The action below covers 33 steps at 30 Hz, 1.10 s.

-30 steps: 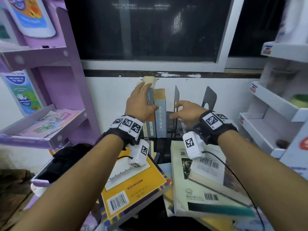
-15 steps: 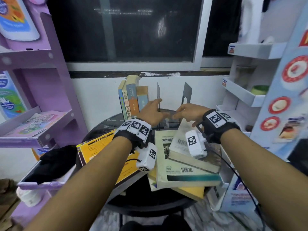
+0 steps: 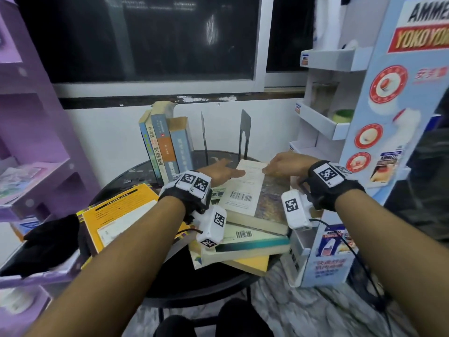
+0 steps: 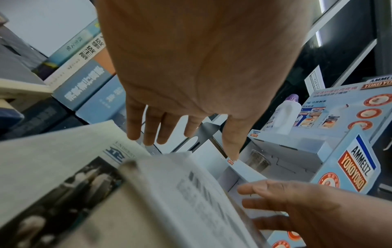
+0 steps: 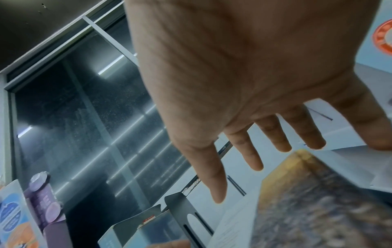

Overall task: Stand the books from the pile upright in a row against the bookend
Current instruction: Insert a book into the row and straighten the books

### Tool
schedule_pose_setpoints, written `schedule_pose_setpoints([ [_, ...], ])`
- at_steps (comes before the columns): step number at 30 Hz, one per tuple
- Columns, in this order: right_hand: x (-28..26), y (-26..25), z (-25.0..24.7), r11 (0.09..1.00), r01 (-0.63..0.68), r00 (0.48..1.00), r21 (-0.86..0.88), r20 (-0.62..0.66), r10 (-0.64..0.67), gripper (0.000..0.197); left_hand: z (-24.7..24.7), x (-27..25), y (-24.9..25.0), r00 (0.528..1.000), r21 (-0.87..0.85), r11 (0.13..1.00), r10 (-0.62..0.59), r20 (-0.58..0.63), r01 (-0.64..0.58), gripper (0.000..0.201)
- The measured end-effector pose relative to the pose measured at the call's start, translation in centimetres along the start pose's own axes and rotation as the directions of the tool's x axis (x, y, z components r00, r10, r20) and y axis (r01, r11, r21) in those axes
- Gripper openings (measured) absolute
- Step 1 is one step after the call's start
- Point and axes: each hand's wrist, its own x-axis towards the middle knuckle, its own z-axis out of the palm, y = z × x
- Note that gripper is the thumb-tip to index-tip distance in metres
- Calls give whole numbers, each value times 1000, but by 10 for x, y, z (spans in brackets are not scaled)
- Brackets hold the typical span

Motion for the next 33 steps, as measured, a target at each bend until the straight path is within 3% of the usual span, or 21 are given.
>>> schedule_pose_setpoints([
  [2, 6, 14, 1, 1000, -15, 1000, 15, 5, 15, 52, 4, 6, -3, 1000, 30, 999, -13, 22, 13, 83],
  [5, 8, 27, 6, 991, -78, 997, 106, 23, 76, 61, 7, 11, -7, 995, 34, 999, -31, 94, 28, 108],
  [6, 8, 30, 8, 985, -103, 994, 136, 31, 100, 71, 9, 8, -6, 992, 44, 999, -31, 124, 26, 104],
  [8, 12, 36, 14, 978, -133, 991, 161, 46, 127, 104, 10, -2, -2, 986, 44, 999, -17, 167, 10, 76],
  [9, 15, 38, 16, 976, -138, 990, 170, 51, 131, 111, 12, -3, -1, 981, 46, 999, -1, 193, -8, 65],
  [12, 18, 37, 20, 974, -130, 991, 186, 37, 125, 93, 14, -14, 4, 970, 41, 998, 42, 238, -54, 49],
  [15, 17, 33, 20, 977, -128, 992, 169, 18, 126, 93, 14, -15, 5, 966, 49, 996, 55, 252, -70, 41],
  [19, 19, 34, 20, 975, -118, 993, 187, 2, 120, 103, 13, -17, 11, 973, 97, 989, 84, 217, -108, 56],
  [21, 21, 35, 21, 972, -104, 994, 210, 2, 106, 102, 13, -17, 11, 976, 115, 987, 90, 198, -115, 57],
  [24, 26, 36, 21, 966, -102, 995, 237, 4, 104, 116, 11, -18, 9, 984, 116, 987, 88, 158, -107, 55],
  [28, 33, 36, 23, 942, -86, 996, 324, 0, 91, 103, 9, -19, 3, 990, 50, 996, 68, 127, -75, 55],
  [33, 24, 22, 21, 907, -34, 995, 420, -70, 70, 115, 7, -19, -2, 993, -61, 996, 71, 96, -65, 60],
])
